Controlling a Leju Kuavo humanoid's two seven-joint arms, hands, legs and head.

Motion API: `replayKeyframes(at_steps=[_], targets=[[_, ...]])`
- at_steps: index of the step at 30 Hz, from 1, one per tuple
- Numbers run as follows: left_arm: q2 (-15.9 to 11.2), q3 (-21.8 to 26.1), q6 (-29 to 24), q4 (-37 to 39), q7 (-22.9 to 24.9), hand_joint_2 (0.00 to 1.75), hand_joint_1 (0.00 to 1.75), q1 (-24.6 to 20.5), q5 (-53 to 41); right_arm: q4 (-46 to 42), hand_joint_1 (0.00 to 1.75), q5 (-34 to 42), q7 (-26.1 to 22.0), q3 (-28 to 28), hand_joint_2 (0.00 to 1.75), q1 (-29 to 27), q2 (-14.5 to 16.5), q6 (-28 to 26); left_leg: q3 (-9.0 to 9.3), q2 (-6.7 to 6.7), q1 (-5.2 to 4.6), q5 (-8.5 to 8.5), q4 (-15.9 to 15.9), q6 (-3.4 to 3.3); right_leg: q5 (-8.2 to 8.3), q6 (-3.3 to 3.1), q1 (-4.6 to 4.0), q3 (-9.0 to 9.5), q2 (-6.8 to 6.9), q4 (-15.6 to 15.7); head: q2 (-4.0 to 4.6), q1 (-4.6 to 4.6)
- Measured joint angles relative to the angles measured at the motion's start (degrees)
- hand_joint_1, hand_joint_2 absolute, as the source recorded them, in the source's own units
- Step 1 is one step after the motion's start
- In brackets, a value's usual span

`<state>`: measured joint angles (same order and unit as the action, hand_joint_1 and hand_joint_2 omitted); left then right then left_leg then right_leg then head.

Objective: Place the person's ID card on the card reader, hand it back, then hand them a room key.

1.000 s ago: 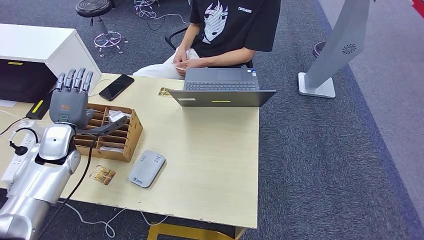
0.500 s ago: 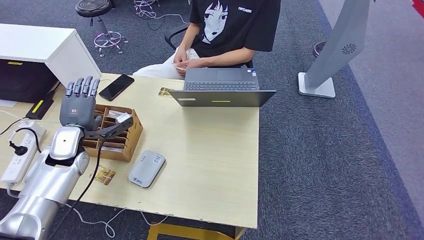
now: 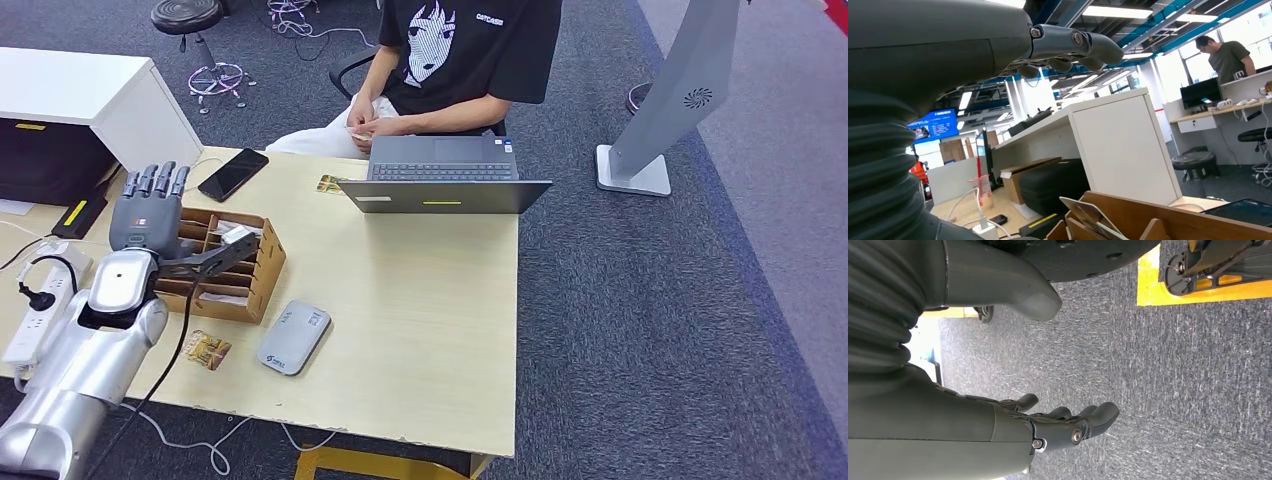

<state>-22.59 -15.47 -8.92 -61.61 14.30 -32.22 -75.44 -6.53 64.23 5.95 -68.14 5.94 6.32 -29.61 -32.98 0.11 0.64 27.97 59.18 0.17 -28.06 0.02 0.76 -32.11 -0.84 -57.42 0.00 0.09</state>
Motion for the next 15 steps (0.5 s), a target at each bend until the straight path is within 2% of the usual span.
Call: replayKeyframes(at_steps=[15], targets=[[-0.08, 0.00, 0.04, 0.00, 0.06, 1.75, 0.00, 0.04, 0.13, 0.19, 0.00, 0.05, 0.49, -1.08, 1.75, 0.09, 0.14, -0.20, 0.00, -0.01, 0.00, 0.00, 0.00, 0.00, 0.00, 0.00, 0.00, 0.00, 0.00, 0.00, 0.00, 0.00]])
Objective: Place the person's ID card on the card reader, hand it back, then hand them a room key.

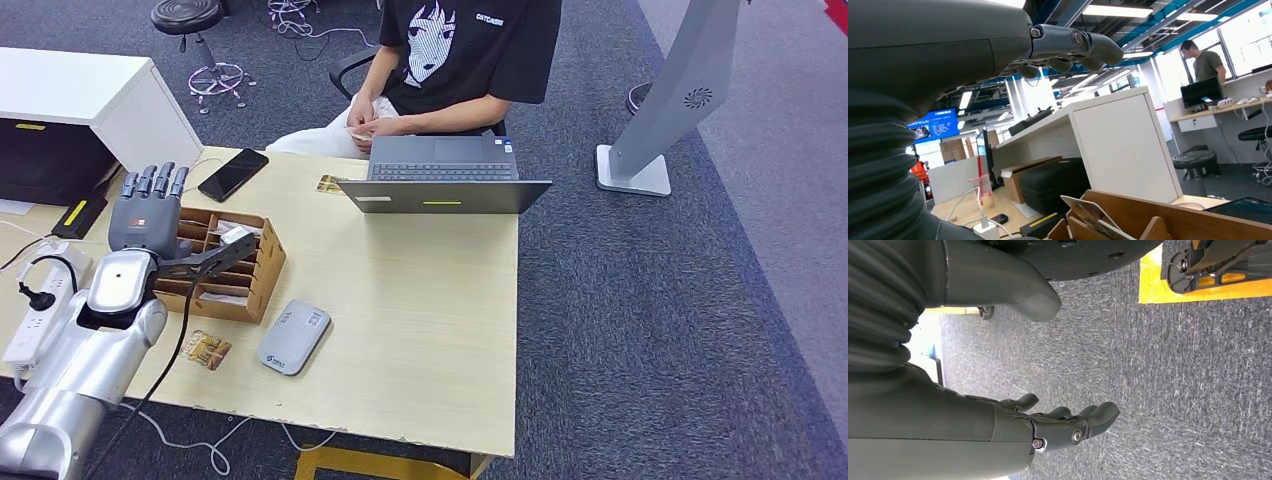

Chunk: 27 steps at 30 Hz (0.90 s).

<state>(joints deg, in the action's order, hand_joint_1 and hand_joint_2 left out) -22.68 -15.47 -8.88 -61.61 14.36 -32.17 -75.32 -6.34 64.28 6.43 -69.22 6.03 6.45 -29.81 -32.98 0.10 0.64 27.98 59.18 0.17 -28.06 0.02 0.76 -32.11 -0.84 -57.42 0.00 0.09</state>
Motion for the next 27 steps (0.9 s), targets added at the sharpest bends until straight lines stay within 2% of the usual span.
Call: replayKeyframes(at_steps=[9, 17, 27], targets=[[0.92, 0.00, -2.46, 0.18, -0.27, 1.75, 0.00, -0.04, -0.09, 0.03, 0.00, 0.93, 0.33, -0.46, 1.75, 0.07, 0.03, -0.19, 0.00, 0.00, -0.01, 0.00, 0.00, 0.00, 0.00, 0.00, 0.00, 0.00, 0.00, 0.00, 0.00, 0.01], [3.40, 0.00, -5.18, 1.18, -0.69, 1.75, 0.00, -0.04, 0.42, 0.03, 0.00, 0.85, 0.74, -1.48, 1.75, 0.24, 0.07, -0.60, 0.00, 0.00, -0.01, 0.00, 0.01, 0.00, 0.00, 0.00, 0.00, 0.00, 0.00, 0.00, 0.00, 0.00], [5.55, 0.00, -5.98, 1.71, -0.77, 1.75, 0.00, -0.02, 0.89, 0.03, 0.00, 0.85, 0.98, -2.35, 1.75, 0.33, 0.11, -1.20, 0.00, 0.00, 0.00, 0.00, 0.01, 0.00, 0.00, 0.00, 0.00, -0.01, 0.00, 0.00, 0.00, 0.00]])
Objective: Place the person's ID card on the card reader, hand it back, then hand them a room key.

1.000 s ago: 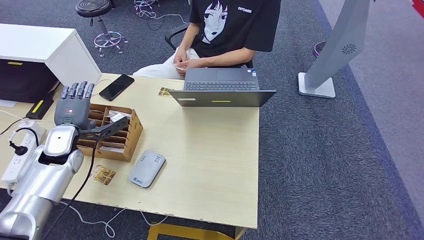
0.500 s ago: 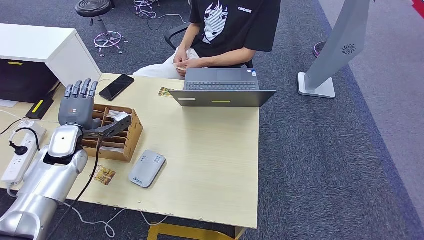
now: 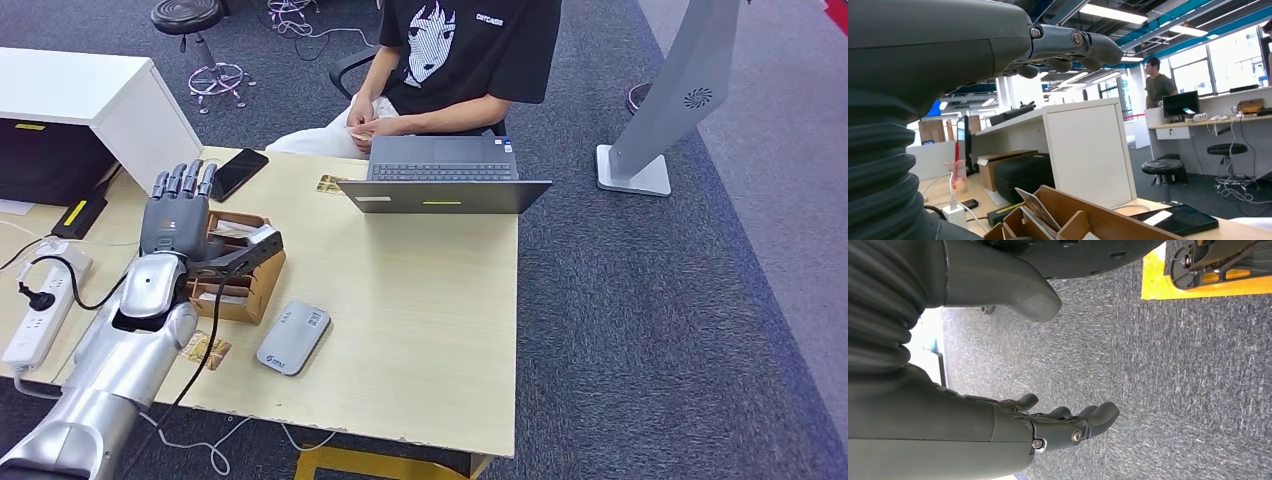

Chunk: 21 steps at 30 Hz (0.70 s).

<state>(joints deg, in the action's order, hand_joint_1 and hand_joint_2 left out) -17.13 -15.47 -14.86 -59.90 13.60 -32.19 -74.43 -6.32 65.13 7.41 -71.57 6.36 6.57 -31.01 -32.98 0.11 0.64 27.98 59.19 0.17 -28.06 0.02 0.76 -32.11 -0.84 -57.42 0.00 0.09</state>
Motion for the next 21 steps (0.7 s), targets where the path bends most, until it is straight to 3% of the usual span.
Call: replayKeyframes(at_steps=[21], targets=[[2.12, 0.00, 0.15, 1.79, 0.00, 1.75, 0.00, 0.09, 0.15, 0.07, 0.00, 0.21, 0.93, -0.23, 1.75, 0.06, 0.01, 0.02, 0.00, 0.00, 0.00, 0.00, 0.00, 0.00, 0.00, 0.00, 0.00, 0.00, 0.00, 0.00, 0.00, 0.01]])
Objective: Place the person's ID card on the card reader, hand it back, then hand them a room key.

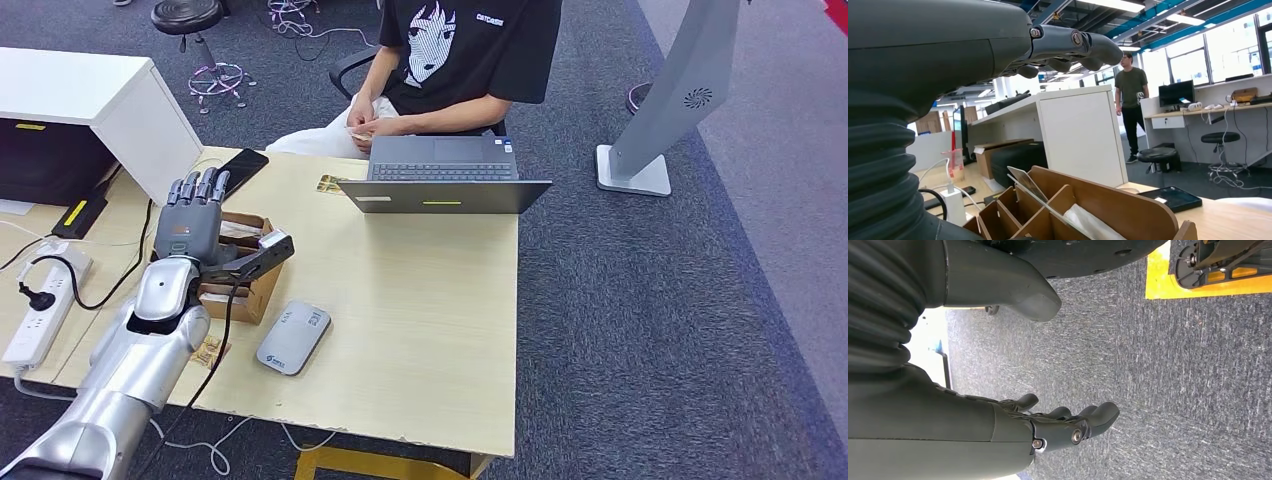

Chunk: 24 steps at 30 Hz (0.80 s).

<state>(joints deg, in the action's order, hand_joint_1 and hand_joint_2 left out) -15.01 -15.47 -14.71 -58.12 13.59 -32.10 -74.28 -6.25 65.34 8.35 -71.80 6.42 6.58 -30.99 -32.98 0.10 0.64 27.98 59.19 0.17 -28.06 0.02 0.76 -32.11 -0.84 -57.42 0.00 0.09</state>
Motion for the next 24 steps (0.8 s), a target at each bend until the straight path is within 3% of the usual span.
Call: replayKeyframes(at_steps=[24], targets=[[0.44, 0.00, -0.22, 6.08, -0.46, 1.75, 0.00, -1.37, 1.23, 0.00, 0.00, 0.75, 0.15, -0.97, 1.75, 0.12, 0.00, 0.09, 0.01, 0.00, 0.00, 0.00, 0.00, 0.00, 0.00, 0.00, 0.00, 0.01, 0.00, 0.00, 0.00, -0.01]])
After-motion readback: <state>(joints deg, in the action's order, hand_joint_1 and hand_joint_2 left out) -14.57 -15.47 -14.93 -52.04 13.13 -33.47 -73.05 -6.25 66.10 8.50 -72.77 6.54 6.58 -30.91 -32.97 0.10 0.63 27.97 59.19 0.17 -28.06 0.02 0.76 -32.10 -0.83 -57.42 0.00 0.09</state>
